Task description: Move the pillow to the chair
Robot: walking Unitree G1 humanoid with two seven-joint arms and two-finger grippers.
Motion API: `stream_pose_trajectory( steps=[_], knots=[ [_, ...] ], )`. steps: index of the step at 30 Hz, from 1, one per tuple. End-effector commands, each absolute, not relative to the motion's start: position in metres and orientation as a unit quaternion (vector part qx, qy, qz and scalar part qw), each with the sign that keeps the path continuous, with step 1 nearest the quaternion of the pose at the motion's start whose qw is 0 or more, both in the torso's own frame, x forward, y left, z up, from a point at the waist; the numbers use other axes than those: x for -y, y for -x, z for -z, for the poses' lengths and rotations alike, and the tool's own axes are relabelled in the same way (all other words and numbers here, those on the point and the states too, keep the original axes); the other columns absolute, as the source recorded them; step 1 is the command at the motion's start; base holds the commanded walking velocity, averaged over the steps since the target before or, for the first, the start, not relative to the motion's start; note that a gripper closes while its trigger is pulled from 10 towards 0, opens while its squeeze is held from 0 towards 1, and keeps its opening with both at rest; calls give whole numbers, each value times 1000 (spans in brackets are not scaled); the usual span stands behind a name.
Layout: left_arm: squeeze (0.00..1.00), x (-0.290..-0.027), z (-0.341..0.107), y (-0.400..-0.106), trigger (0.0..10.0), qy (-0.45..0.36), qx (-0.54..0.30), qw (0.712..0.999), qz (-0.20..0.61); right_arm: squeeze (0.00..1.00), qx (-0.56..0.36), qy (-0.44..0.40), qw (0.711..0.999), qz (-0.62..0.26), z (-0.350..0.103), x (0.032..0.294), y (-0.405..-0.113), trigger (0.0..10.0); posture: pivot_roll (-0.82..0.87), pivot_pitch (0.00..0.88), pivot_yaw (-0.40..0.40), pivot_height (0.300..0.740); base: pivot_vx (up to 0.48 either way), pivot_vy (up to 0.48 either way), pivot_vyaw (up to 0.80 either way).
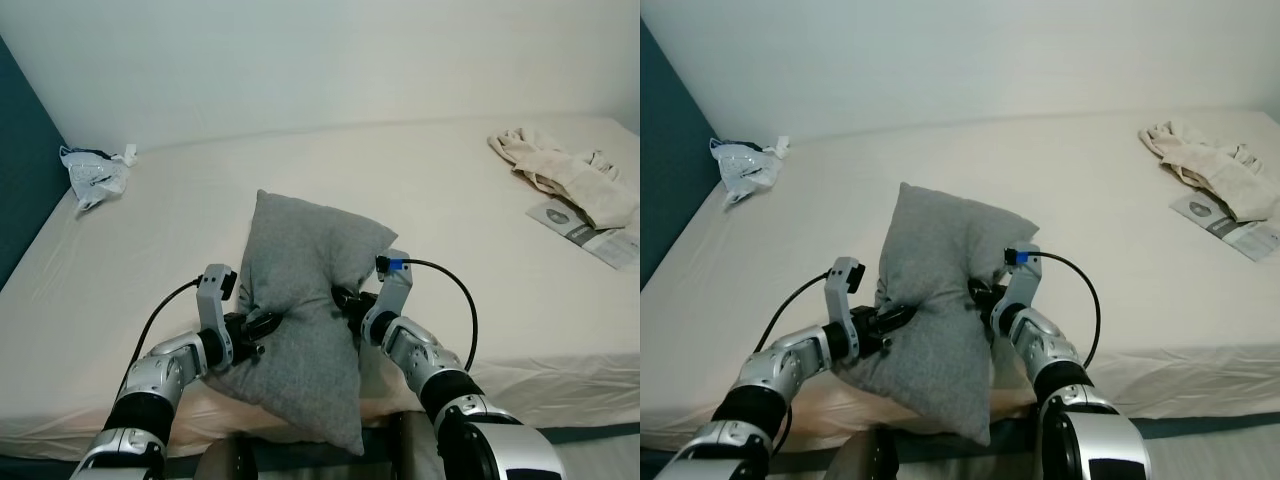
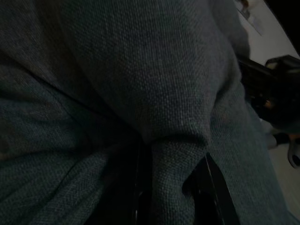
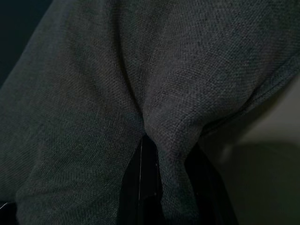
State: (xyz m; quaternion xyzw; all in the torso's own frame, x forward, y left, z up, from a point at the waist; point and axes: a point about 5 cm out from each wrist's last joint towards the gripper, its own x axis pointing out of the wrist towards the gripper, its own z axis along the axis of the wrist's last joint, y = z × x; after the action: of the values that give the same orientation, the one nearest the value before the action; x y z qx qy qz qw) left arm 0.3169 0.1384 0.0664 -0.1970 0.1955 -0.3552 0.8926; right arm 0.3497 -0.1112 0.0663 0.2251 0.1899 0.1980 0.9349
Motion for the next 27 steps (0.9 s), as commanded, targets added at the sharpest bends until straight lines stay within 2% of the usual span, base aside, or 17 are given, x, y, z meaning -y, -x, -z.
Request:
stream_pose_trajectory(
  steps=[1,2,4,5,7,8,10,11,13,14,15,17,18,19,20,27],
  knots=[
    [0,-115,-60,-307,0,184,-213,874,396,0,-174,-227,935,-208,-69,105,-349,0,-23,74,28,560,0,0,0],
    [0,-115,-60,-307,0,184,-213,874,396,0,-174,-227,935,-208,-69,105,-349,0,-23,74,28,560,0,0,0],
    [0,-113,-73,-308,0,101,-165,897,397,0,-81,-168,960,-209,-92,110,-356,0,-22,66,18,560,0,0,0],
    [0,-113,-73,-308,0,101,-165,897,397,0,-81,-168,960,-209,-92,110,-356,0,-22,66,18,560,0,0,0],
    [0,-113,-93,-314,0,36,-95,927,362,0,10,-104,967,-231,-118,105,-357,0,-22,61,12,560,0,0,0],
    [0,-113,-93,-314,0,36,-95,927,362,0,10,-104,967,-231,-118,105,-357,0,-22,61,12,560,0,0,0],
    [0,-117,-115,-322,0,26,-19,956,293,0,73,-57,966,-243,-137,101,-353,0,-24,53,2,560,0,0,0],
    [0,-117,-115,-322,0,26,-19,956,293,0,73,-57,966,-243,-137,101,-353,0,-24,53,2,560,0,0,0],
    [0,-125,-130,-324,0,60,33,970,233,0,114,-46,963,-239,-152,101,-351,0,-24,46,-7,560,0,0,0],
    [0,-128,-139,-323,1412,84,61,974,199,0,137,-29,962,-234,-161,104,-350,0,-25,45,-20,560,0,0,0],
    [0,-128,-139,-323,1412,84,61,974,199,0,137,-29,962,-234,-161,104,-350,0,-25,45,-20,560,0,0,0],
    [0,-127,-143,-321,4588,110,68,974,187,0,144,-2,962,-232,-165,104,-350,275,-27,50,-23,560,0,0,0],
    [0,-125,-144,-320,6431,120,66,973,185,0,148,9,962,-230,-166,104,-350,3686,-30,52,-26,560,0,0,0],
    [0,-125,-144,-320,6431,120,66,973,185,0,148,9,962,-230,-166,104,-350,3686,-30,52,-26,560,0,0,0],
    [0,-124,-145,-320,10000,125,63,973,184,0,150,15,962,-229,-166,105,-350,10000,-29,52,-27,560,0,0,0],
    [0,-116,-154,-321,10000,71,102,981,146,0,129,11,966,-225,-150,105,-344,10000,-27,47,-30,560,0,0,0]
  ],
)
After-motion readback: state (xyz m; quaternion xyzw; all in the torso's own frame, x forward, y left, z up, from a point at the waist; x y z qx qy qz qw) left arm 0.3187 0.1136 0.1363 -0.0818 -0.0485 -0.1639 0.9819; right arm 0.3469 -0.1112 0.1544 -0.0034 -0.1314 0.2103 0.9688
